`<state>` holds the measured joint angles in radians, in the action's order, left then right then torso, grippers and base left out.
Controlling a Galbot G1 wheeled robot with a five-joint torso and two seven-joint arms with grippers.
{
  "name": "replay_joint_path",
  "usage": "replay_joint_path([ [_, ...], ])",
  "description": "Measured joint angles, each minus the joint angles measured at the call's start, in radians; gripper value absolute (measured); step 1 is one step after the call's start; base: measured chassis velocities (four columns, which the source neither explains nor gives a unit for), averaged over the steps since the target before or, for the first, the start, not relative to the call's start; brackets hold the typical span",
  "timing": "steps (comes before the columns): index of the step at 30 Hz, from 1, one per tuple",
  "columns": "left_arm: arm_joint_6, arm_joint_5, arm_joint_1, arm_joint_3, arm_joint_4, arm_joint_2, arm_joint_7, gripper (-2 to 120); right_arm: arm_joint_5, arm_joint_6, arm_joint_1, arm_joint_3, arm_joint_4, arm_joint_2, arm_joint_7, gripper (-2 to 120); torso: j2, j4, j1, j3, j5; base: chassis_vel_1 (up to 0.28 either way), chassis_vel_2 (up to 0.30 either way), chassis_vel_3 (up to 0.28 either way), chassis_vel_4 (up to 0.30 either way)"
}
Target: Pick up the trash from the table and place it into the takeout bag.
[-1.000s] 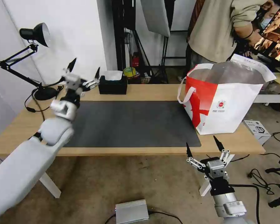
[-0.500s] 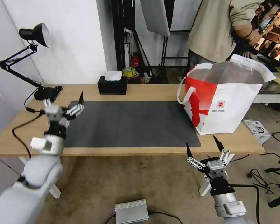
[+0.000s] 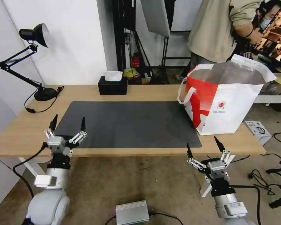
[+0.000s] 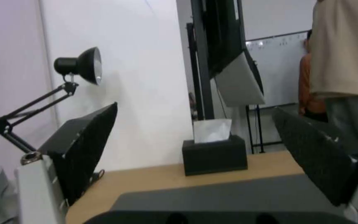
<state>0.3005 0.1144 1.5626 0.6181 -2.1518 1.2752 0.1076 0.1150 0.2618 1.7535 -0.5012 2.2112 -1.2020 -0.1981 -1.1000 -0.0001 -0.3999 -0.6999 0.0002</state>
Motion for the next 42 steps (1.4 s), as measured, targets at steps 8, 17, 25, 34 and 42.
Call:
replay_joint_path([
  [8, -0.071, -0.036, 0.139, 0.025, -0.109, 0.102, -0.057, 100, 0.0, 0.0, 0.0, 0.0, 0.0, 0.0, 0.0, 100, 0.0, 0.0, 0.0, 0.0, 0.0001, 0.0, 0.0, 0.0, 0.0],
  [17, -0.062, -0.062, 0.216, 0.043, -0.149, 0.17, -0.124, 100, 0.0, 0.0, 0.0, 0.0, 0.0, 0.0, 0.0, 100, 0.0, 0.0002, 0.0, 0.0, -0.0002, 0.0, 0.0, 0.0, 0.0],
  [25, 0.023, -0.09, 0.236, 0.036, -0.138, 0.202, -0.167, 100, 0.0, 0.0, 0.0, 0.0, 0.0, 0.0, 0.0, 100, 0.0, 0.0001, 0.0, 0.0, -0.0001, 0.0, 0.0, 0.0, 0.0],
  [34, 0.054, -0.09, 0.228, -0.006, -0.105, 0.212, -0.176, 100, 0.0, 0.0, 0.0, 0.0, 0.0, 0.0, 0.0, 100, 0.0, 0.0, 0.0, 0.0, -0.0002, 0.0, 0.0, 0.0, 0.0],
  [42, 0.072, -0.1, 0.233, -0.026, -0.089, 0.228, -0.169, 100, 0.0, 0.0, 0.0, 0.0, 0.0, 0.0, 0.0, 100, 0.0, 0.0001, 0.0, 0.0, -0.0002, 0.0, 0.0, 0.0, 0.0],
])
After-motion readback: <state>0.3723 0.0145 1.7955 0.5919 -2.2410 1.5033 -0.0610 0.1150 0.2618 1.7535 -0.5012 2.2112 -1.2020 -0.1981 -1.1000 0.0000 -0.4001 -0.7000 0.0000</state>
